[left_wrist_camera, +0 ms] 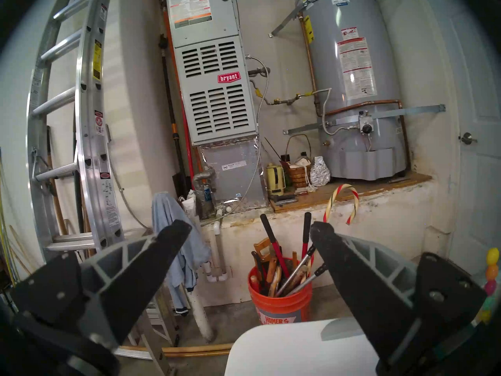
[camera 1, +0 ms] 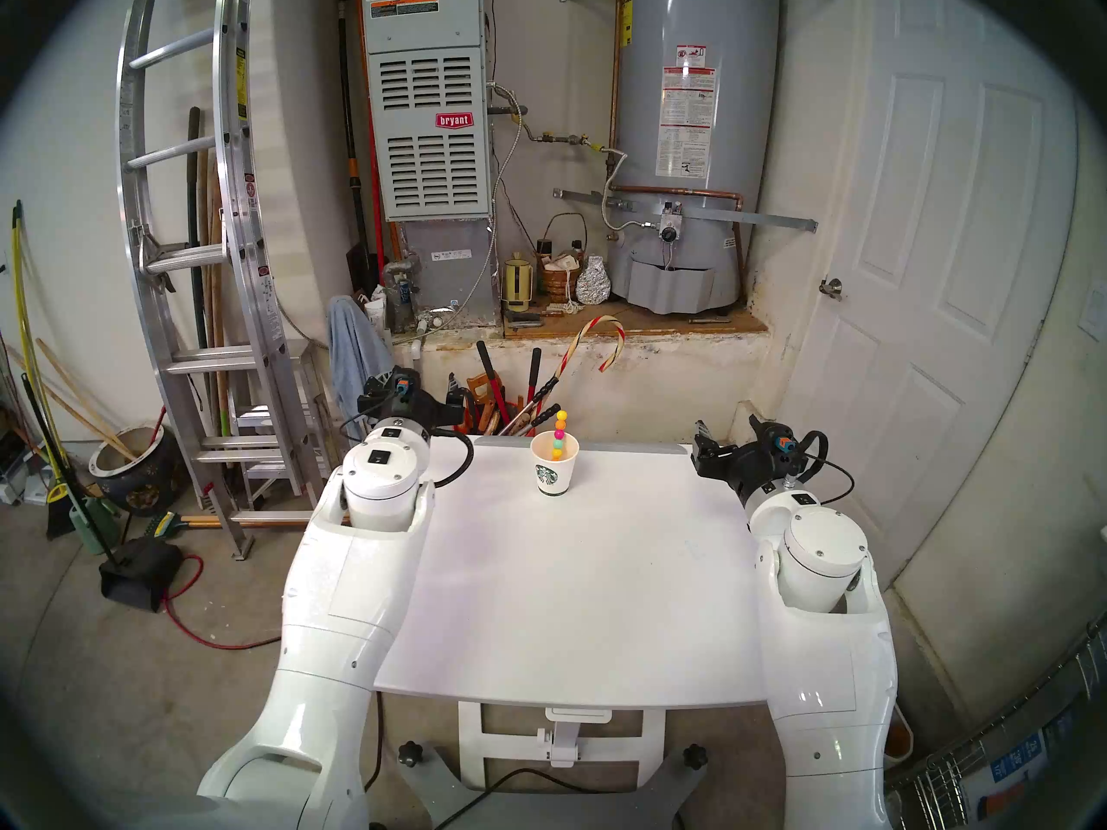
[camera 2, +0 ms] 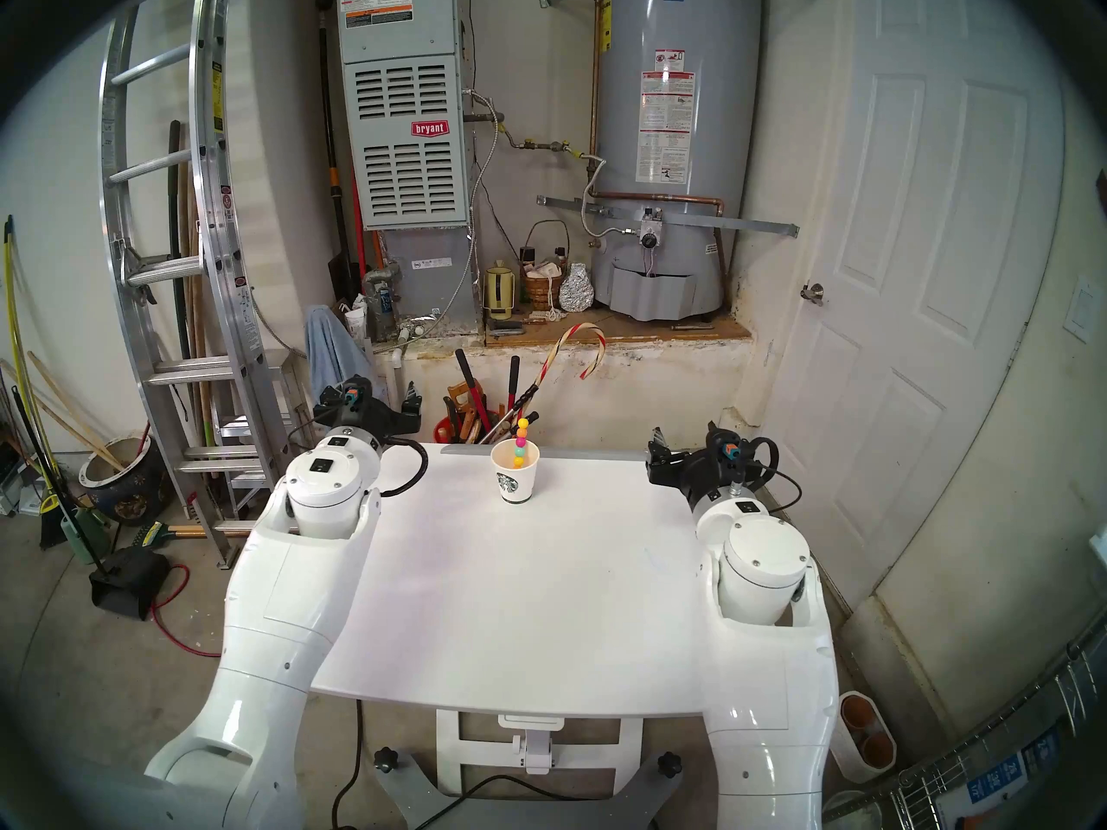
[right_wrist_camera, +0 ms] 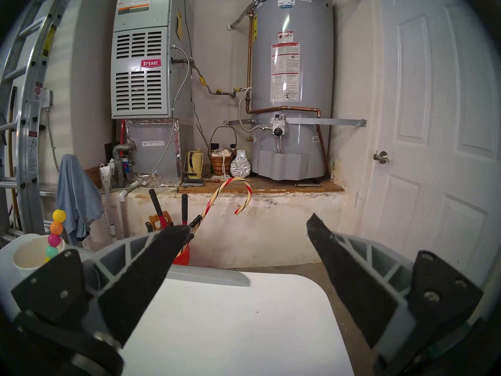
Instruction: Switch the marker to another color
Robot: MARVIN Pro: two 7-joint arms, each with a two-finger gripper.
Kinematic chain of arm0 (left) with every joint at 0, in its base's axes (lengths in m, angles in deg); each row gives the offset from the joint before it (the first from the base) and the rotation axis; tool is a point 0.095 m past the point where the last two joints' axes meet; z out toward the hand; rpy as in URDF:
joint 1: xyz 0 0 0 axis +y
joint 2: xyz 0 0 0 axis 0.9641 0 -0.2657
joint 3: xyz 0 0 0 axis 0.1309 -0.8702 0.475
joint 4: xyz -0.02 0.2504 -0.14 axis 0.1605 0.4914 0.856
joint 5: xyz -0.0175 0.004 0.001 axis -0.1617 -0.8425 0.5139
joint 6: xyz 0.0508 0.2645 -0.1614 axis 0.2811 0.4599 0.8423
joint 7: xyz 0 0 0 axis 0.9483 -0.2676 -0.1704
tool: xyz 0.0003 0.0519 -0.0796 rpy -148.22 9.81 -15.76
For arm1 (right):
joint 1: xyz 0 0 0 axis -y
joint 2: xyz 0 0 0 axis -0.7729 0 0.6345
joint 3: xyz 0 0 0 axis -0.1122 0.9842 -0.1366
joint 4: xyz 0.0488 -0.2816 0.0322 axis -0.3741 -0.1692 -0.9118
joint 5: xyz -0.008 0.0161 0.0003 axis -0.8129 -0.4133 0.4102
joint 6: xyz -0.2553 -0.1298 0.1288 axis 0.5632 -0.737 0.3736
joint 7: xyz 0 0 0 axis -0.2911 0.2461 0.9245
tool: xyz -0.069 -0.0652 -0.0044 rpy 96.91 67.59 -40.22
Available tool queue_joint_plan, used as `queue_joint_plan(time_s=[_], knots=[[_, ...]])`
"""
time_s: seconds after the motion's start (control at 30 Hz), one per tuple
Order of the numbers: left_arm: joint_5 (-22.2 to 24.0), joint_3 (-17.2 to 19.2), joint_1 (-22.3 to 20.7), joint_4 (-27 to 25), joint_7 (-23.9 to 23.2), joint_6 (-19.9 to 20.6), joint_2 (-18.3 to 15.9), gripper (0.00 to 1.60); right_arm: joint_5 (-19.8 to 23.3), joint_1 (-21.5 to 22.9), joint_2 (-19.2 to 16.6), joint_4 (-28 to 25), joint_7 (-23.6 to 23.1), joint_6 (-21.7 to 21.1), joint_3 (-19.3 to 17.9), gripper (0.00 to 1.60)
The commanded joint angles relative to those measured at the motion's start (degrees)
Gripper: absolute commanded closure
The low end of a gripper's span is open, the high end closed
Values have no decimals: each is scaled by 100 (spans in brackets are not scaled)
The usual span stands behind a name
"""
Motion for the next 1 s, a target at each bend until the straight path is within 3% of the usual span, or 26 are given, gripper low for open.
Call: queue_joint_plan(time_s=[0.0, 0.37, 0.4, 0.77, 0.97], knots=[[261, 350, 370, -364, -682, -206, -639, 0, 7, -19, -146, 36, -136, 114, -28, 0], [1012, 661, 1178, -784, -1987, -532, -1187, 0, 47, 199, -189, 454, -250, 211, -65, 0], [1075, 615, 1217, -797, -1915, -561, -1256, 0, 46, 208, -186, 475, -252, 222, -59, 0], [1260, 838, 1318, -772, -2687, -805, -1322, 0, 69, 225, -194, 541, -304, 282, -48, 0], [1475, 745, 1219, -829, -3041, -636, -1280, 0, 73, 210, -195, 550, -327, 273, -38, 0]])
